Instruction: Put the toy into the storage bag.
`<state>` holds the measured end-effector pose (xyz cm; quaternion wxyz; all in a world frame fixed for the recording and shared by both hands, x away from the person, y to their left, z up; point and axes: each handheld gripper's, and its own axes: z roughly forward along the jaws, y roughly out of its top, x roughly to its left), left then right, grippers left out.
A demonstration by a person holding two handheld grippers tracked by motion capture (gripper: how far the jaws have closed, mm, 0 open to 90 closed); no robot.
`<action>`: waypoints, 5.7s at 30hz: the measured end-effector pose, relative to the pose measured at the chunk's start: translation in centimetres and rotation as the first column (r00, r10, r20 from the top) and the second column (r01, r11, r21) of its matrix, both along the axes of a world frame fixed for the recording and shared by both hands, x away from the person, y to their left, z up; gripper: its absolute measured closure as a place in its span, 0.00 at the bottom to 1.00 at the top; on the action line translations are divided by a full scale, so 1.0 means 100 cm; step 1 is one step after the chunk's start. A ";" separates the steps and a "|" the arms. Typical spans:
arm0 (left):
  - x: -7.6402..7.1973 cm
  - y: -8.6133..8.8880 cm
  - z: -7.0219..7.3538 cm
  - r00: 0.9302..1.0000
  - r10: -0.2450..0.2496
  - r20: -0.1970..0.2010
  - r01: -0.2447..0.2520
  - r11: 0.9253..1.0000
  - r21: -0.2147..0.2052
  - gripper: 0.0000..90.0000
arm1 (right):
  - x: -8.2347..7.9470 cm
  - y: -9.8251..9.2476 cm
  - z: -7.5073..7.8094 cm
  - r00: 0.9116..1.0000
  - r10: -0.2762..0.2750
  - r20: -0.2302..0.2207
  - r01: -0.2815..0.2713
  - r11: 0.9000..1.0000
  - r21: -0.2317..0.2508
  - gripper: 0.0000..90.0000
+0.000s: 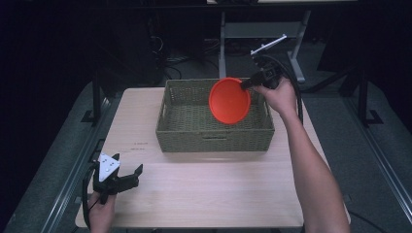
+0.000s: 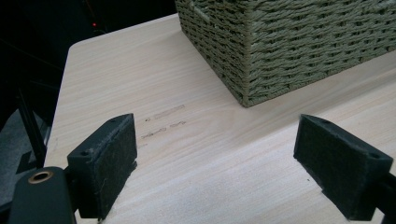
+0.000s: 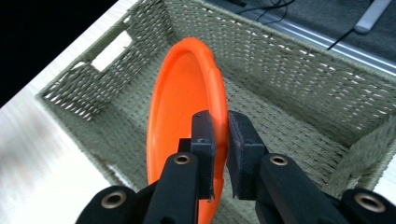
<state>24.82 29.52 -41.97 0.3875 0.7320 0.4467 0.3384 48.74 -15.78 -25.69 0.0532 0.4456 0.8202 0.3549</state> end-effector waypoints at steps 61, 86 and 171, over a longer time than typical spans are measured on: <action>0.000 0.000 0.000 1.000 0.000 0.003 0.000 1.000 0.002 0.14 | 0.023 0.024 -0.086 0.986 -0.007 -0.164 -0.018 0.989 -0.146 0.79; 0.000 0.000 0.001 1.000 0.001 0.004 -0.001 1.000 0.002 0.14 | 0.022 0.015 -0.090 0.986 -0.043 -0.162 0.014 0.984 -0.179 0.70; 0.000 -0.003 0.000 1.000 -0.001 0.004 0.001 1.000 -0.001 0.14 | -0.031 -0.005 -0.066 0.987 0.100 -0.126 -0.088 0.991 0.098 0.35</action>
